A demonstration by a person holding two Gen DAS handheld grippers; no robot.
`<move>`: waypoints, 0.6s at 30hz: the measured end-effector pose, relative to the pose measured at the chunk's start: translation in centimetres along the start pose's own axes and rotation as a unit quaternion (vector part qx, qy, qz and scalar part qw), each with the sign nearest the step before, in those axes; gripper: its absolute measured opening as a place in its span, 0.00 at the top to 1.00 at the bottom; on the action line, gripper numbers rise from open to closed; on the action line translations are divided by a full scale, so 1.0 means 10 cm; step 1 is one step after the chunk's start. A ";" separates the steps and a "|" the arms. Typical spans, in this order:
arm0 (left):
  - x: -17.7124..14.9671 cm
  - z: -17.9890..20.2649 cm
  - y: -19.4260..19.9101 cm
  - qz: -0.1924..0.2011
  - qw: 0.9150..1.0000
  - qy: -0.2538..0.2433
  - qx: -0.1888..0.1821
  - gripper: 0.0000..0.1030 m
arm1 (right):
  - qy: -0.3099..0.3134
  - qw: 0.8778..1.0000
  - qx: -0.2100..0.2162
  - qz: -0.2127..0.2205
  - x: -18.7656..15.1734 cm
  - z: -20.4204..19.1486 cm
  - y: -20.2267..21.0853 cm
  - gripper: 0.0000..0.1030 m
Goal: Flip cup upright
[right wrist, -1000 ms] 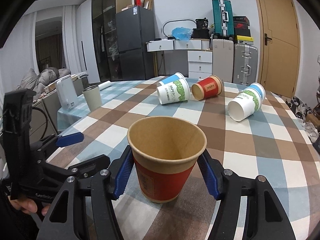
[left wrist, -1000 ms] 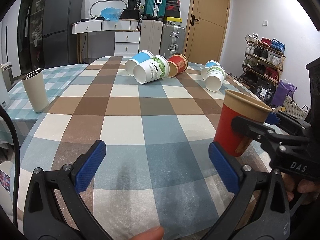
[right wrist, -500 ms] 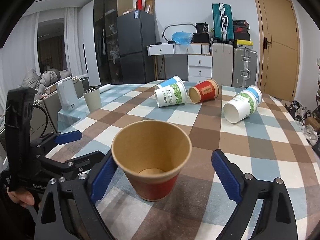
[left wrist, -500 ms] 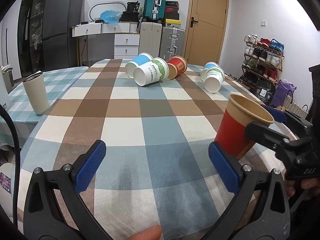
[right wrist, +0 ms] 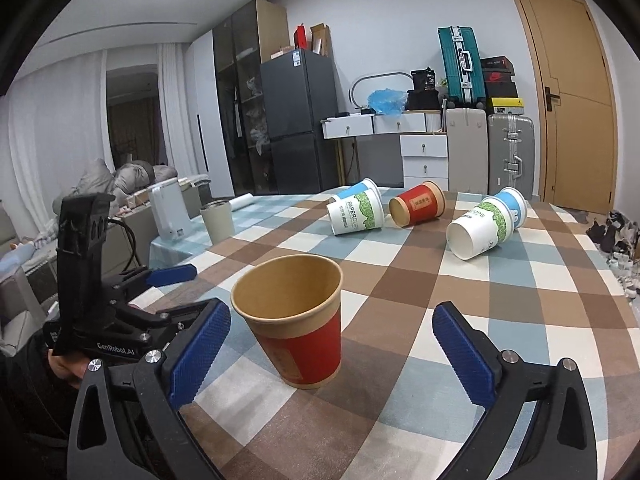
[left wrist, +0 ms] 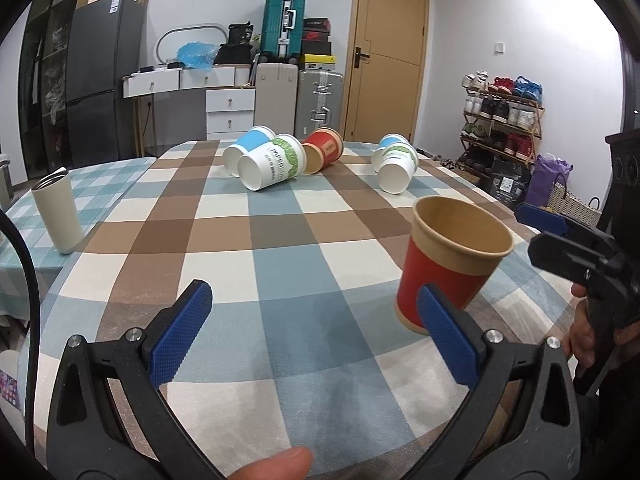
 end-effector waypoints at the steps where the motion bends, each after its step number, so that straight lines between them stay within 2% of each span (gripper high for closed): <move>1: -0.01 0.02 0.01 0.001 1.000 -0.003 -0.003 0.01 | -0.002 1.000 0.001 0.002 0.00 0.01 0.02 0.00; 10: -0.07 0.12 0.01 0.006 1.000 -0.013 -0.015 0.01 | -0.018 1.000 -0.005 0.019 -0.01 0.13 0.08 0.00; 18: -0.06 0.11 0.04 0.012 1.000 -0.006 -0.012 0.01 | 0.006 1.000 0.000 0.016 -0.04 0.04 0.07 0.00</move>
Point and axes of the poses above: each gripper's, at about its wrist camera, not at the fingertips, and y roughly against the way its jaws point, z to its right, x to its top, the point moved 4 cm from there along -y, roughly the way its jaws point, and after that the axes turned 13 degrees about z, right-handed, at the moved point
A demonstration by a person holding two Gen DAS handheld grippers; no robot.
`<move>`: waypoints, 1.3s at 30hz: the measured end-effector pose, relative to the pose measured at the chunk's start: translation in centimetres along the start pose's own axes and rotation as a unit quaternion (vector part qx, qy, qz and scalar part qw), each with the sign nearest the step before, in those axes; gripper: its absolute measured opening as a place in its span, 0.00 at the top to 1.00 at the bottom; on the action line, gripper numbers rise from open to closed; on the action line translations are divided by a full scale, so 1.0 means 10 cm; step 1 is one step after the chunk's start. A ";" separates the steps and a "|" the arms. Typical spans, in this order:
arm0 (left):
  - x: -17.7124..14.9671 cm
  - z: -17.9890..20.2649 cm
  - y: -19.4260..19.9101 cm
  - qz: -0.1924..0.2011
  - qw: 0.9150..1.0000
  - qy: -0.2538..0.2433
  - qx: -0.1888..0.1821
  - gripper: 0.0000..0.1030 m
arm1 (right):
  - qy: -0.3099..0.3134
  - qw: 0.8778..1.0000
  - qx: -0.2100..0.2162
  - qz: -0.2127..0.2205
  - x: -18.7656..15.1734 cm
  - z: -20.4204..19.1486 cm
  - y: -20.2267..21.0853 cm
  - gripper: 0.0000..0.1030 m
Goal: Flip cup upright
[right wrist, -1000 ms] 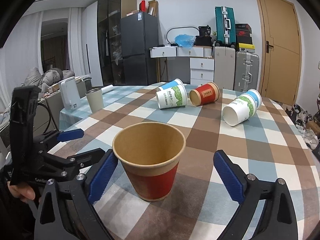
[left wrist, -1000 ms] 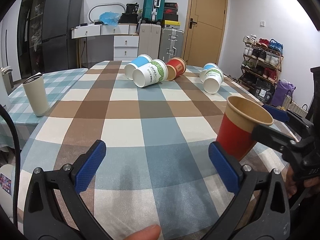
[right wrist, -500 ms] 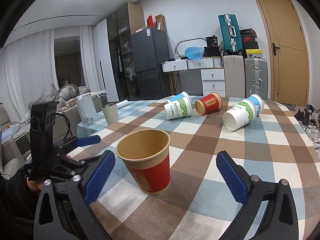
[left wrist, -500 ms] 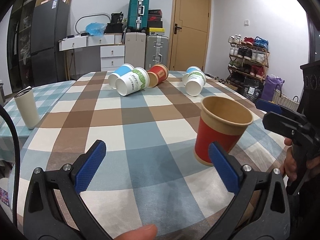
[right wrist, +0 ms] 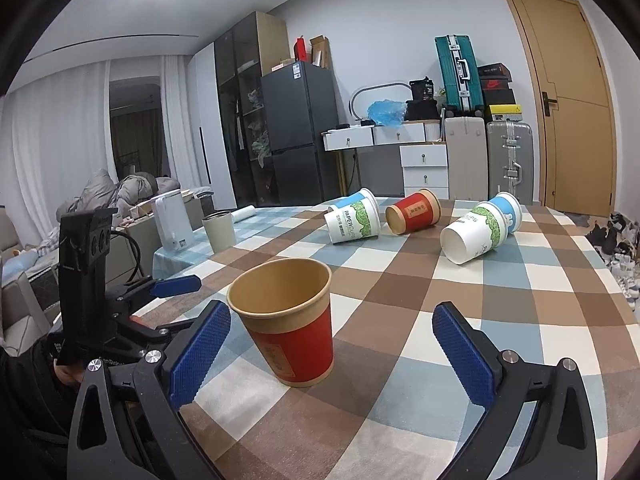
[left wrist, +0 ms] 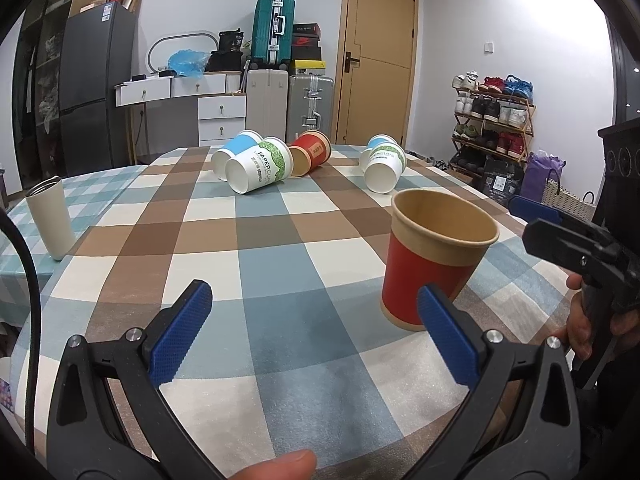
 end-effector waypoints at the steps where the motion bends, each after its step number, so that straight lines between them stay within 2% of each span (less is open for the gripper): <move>1: 0.00 -0.01 0.00 0.001 1.000 0.001 0.001 0.01 | 0.001 1.000 0.000 0.000 0.00 0.00 0.00 0.00; 39: 0.04 -0.09 0.02 0.009 1.000 0.010 0.005 0.01 | 0.007 1.000 0.006 -0.004 -0.03 -0.03 0.00 0.00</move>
Point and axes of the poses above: each gripper's, at about its wrist camera, not at the fingertips, and y roughly against the way its jaws point, z to its right, x to its top, the point moved 4 cm from there along -y, roughly the way its jaws point, and after that the axes turned 13 degrees about z, right-handed, at the moved point
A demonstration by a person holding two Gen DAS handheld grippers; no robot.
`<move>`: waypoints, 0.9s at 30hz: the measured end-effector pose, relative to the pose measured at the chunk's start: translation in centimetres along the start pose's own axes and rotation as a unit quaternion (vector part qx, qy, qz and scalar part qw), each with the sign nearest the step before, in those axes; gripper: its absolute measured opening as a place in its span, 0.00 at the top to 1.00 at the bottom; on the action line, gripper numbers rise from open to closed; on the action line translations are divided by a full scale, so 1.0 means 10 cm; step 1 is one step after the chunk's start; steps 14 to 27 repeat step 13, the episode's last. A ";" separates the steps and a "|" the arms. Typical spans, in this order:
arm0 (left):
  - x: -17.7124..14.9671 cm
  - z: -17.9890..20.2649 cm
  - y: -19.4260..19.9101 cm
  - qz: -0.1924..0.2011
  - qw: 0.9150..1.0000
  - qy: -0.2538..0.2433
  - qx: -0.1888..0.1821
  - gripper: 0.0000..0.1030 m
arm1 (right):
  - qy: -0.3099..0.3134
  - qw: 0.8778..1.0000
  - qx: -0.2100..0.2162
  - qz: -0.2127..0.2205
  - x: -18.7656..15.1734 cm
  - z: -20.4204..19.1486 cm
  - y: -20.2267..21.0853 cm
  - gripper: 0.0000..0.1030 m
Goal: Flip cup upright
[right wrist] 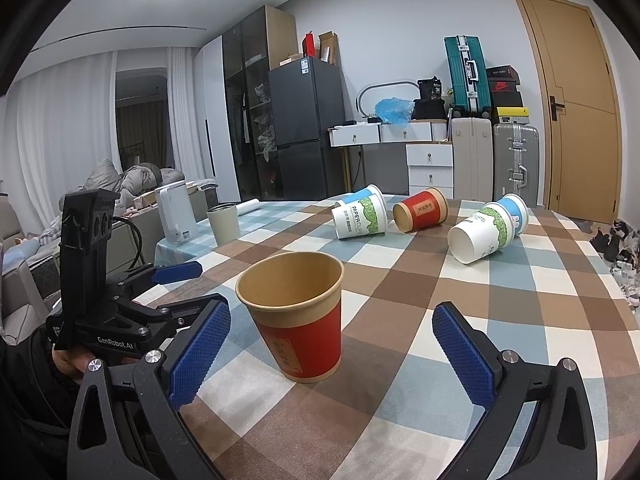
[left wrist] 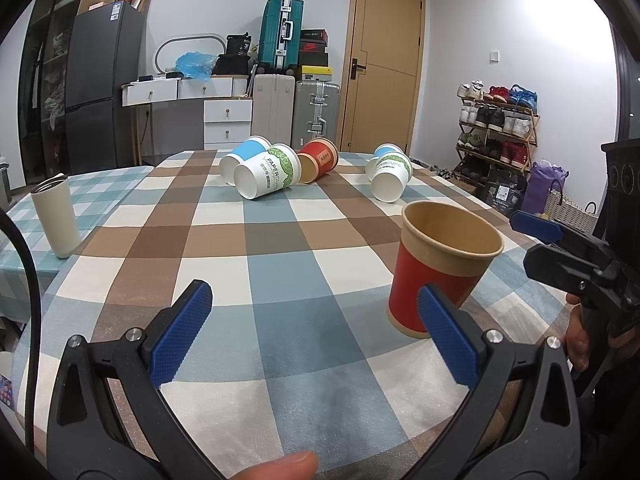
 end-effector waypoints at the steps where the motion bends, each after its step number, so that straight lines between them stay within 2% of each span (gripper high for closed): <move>1: 0.00 0.00 0.00 0.000 1.000 0.000 -0.001 0.01 | 0.000 1.000 0.000 0.000 0.00 0.00 0.00 0.00; 27: 0.00 0.00 0.00 0.000 1.000 0.001 -0.001 0.01 | 0.000 1.000 0.000 0.000 0.00 0.00 0.00 0.00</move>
Point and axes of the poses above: each gripper's, at about its wrist camera, not at the fingertips, and y roughly against the way its jaws point, z to its right, x to its top, the point moved 4 cm from there along -y, roughly the way its jaws point, and after that the axes turned 13 degrees about z, right-handed, at the moved point
